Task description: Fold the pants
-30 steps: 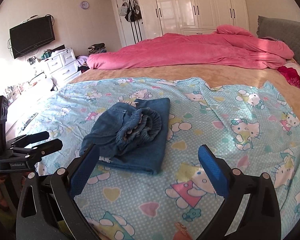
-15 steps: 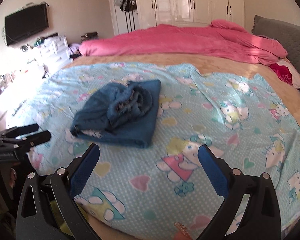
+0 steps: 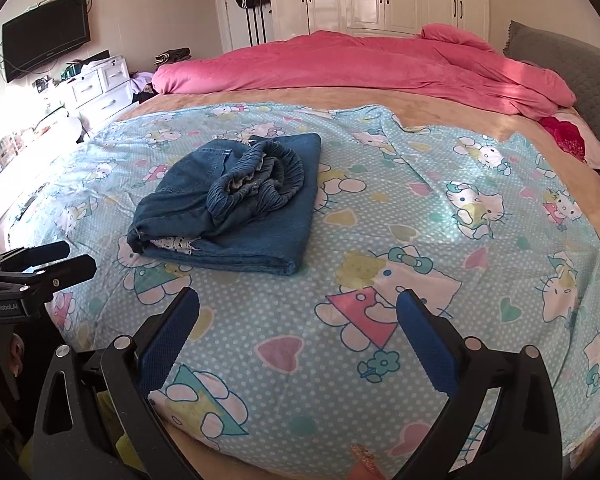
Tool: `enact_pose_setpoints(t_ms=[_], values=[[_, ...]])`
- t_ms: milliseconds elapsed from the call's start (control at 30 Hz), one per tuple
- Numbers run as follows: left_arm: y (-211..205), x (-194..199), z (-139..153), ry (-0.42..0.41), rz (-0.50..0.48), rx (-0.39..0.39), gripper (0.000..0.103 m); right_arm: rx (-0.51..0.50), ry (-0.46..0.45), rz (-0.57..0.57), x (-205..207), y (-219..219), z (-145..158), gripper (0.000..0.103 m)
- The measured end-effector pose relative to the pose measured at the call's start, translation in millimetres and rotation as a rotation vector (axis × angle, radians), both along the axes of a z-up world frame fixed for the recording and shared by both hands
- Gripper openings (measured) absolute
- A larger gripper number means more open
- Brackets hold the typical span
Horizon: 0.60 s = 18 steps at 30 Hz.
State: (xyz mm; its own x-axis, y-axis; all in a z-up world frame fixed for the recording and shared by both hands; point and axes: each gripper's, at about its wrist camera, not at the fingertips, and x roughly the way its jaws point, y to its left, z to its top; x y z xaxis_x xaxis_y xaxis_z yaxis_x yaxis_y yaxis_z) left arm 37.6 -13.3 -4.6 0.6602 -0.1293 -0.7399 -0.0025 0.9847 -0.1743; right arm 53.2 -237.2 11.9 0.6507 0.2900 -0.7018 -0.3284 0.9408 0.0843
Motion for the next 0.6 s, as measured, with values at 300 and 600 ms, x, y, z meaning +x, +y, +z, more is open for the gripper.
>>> enact_pose_setpoints(t_ms=[300, 600], values=[[0.6, -1.3, 1.1, -0.004, 0.007, 0.007, 0.094, 0.0, 0.002, 0.0, -0.3, 0.7, -0.4, 0.098], [0.7, -3.0, 4.4, -0.01, 0.01, 0.009, 0.094, -0.002, -0.007, -0.006, -3.0, 1.0, 0.2, 0.098]])
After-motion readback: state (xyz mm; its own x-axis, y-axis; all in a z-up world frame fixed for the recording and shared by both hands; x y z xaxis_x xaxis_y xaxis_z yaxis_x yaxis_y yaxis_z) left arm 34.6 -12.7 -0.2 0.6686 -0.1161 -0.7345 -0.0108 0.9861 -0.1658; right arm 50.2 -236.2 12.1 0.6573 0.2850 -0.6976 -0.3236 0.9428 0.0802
